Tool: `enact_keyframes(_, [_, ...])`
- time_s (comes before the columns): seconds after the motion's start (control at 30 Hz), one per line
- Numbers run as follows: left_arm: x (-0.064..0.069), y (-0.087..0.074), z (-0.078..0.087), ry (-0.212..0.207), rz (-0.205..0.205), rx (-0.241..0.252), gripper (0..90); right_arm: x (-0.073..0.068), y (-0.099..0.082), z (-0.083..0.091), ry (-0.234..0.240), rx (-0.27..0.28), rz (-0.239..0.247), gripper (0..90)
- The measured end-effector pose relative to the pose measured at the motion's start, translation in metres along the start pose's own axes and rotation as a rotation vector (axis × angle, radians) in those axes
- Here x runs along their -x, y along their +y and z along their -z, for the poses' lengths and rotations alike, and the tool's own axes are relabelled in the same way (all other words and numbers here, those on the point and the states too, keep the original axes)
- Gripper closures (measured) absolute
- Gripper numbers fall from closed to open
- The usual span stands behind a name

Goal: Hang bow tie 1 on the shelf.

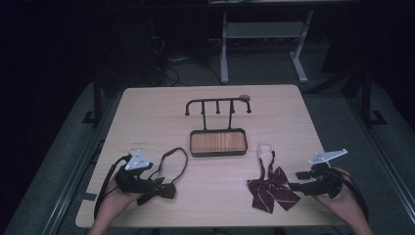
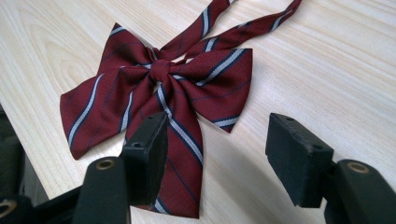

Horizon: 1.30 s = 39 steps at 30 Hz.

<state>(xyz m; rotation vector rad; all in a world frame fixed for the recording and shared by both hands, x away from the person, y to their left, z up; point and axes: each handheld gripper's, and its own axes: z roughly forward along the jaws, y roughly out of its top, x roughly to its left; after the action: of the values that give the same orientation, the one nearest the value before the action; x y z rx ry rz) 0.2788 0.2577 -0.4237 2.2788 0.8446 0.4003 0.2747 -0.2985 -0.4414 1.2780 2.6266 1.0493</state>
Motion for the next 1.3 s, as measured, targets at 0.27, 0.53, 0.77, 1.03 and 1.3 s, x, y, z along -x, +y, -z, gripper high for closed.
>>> enact_keyframes(0.27, [0.002, 0.001, -0.002, -0.014, 0.007, 0.004, 31.5, -0.005, 0.006, -0.002, 0.005, -0.009, 0.021, 38.8])
enact_keyframes(0.53, [0.004, 0.001, 0.001, -0.013, 0.005, 0.021, 31.3, -0.017, 0.024, -0.001, 0.003, -0.021, 0.077, 39.4])
enact_keyframes(0.77, [0.003, 0.001, 0.000, -0.013, 0.009, 0.017, 30.9, -0.021, 0.039, -0.004, 0.001, -0.039, 0.099, 39.5])
enact_keyframes(1.03, [0.000, 0.000, 0.002, -0.006, 0.006, 0.017, 30.9, -0.025, 0.063, -0.012, -0.030, -0.090, 0.141, 43.2])
enact_keyframes(1.3, [-0.001, 0.000, 0.003, 0.005, -0.002, 0.020, 31.0, -0.023, 0.084, -0.020, -0.030, -0.125, 0.135, 46.5])
